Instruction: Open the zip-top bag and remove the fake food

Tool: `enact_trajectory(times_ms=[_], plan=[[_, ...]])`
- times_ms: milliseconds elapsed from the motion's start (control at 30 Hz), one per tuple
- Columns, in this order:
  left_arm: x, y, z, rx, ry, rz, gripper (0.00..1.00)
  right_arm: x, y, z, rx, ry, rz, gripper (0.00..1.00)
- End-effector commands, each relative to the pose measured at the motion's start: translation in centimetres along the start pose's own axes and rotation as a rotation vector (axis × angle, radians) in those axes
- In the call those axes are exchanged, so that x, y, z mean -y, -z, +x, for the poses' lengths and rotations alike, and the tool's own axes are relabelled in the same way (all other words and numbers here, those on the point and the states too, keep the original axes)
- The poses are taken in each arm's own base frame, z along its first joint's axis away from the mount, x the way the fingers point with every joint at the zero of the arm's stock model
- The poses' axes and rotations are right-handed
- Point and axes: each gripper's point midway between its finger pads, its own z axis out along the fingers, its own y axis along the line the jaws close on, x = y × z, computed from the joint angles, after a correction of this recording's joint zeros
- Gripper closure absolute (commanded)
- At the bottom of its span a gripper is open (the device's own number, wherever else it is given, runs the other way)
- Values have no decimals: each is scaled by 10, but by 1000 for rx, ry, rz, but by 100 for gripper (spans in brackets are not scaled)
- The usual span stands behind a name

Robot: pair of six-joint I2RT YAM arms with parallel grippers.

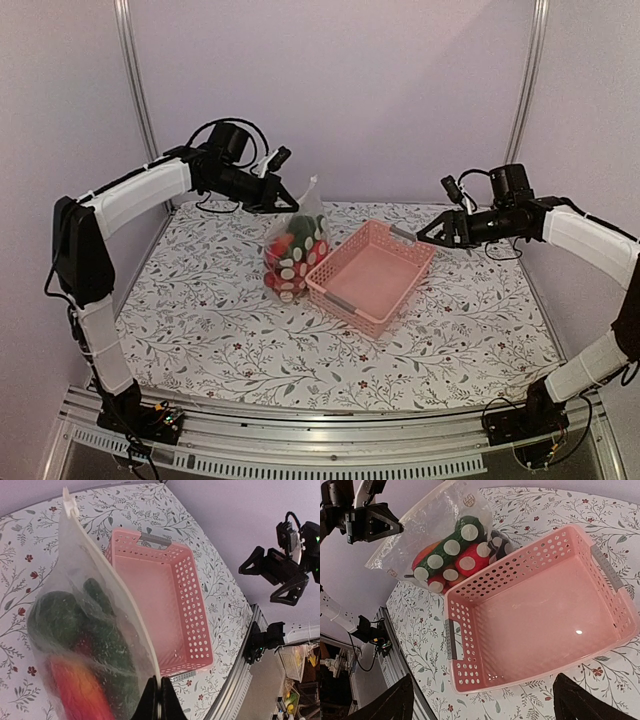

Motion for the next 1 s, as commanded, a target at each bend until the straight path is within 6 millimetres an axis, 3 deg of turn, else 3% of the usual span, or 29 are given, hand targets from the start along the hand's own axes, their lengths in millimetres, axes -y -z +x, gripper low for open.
enact_trajectory(times_ms=[0,100,233,333,467,600,800,967], plan=[[66,2,-7,33,-189,210,100,-22,-4,5,2,41,-23,5],[87,4,16,-40,-299,241,100,-47,-10,-12,26,142,-80,5],[86,23,44,-72,-389,211,100,-75,-21,-26,44,291,-160,7],[86,42,63,-88,-469,162,100,-94,-28,-26,61,387,-229,9],[70,62,77,-93,-552,30,100,-122,-38,-24,80,502,-290,11],[77,84,92,-93,-657,13,100,-146,-52,-20,83,586,-358,13],[98,107,106,-45,-826,4,100,-163,-72,-16,105,694,-429,11],[102,106,127,-68,-923,-12,100,-175,-86,-17,129,723,-513,9]])
